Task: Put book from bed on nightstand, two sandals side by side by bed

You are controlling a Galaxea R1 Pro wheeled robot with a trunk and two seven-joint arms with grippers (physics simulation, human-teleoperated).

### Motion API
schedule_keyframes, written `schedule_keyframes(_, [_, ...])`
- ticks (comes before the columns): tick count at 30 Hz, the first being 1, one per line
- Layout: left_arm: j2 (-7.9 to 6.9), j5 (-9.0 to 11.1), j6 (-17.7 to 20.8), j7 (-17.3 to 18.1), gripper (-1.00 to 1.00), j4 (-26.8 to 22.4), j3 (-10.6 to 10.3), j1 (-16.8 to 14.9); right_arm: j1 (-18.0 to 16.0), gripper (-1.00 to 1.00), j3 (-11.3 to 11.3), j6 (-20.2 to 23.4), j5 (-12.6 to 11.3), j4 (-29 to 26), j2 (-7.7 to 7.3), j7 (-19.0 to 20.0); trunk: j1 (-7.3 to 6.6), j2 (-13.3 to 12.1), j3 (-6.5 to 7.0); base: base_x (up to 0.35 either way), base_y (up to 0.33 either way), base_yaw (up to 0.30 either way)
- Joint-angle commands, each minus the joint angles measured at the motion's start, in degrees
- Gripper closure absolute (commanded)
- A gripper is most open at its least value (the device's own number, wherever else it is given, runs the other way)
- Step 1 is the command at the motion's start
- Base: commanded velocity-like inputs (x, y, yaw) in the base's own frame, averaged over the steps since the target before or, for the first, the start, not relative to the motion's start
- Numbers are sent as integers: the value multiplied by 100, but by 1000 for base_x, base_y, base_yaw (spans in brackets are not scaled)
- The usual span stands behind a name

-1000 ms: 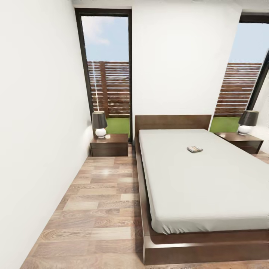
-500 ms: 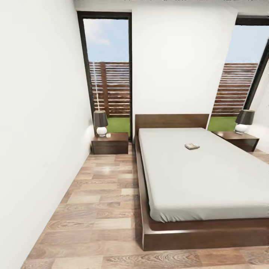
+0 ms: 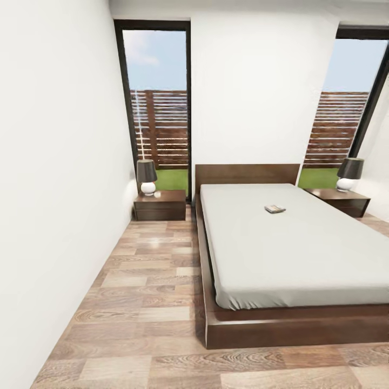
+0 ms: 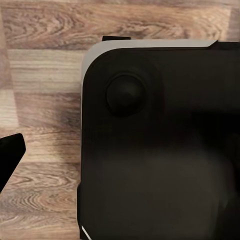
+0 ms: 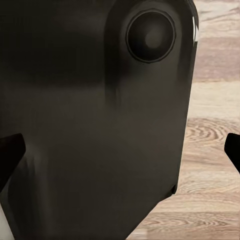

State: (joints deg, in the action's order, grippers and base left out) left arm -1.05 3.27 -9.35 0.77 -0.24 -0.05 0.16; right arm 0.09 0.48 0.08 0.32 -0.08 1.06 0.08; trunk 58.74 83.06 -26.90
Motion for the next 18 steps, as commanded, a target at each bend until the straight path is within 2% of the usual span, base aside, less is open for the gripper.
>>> schedule_keyframes(1, [0,34,-14,8,-100,-2,-4,1,0,-100,4,1,3,-1,0,1,-1,2,-3,-62,0,0])
schedule_keyframes(18, [0,42,-14,7,-100,-2,-1,1,0,-100,-3,1,3,-1,-3,1,-1,2,-3,-23,0,0])
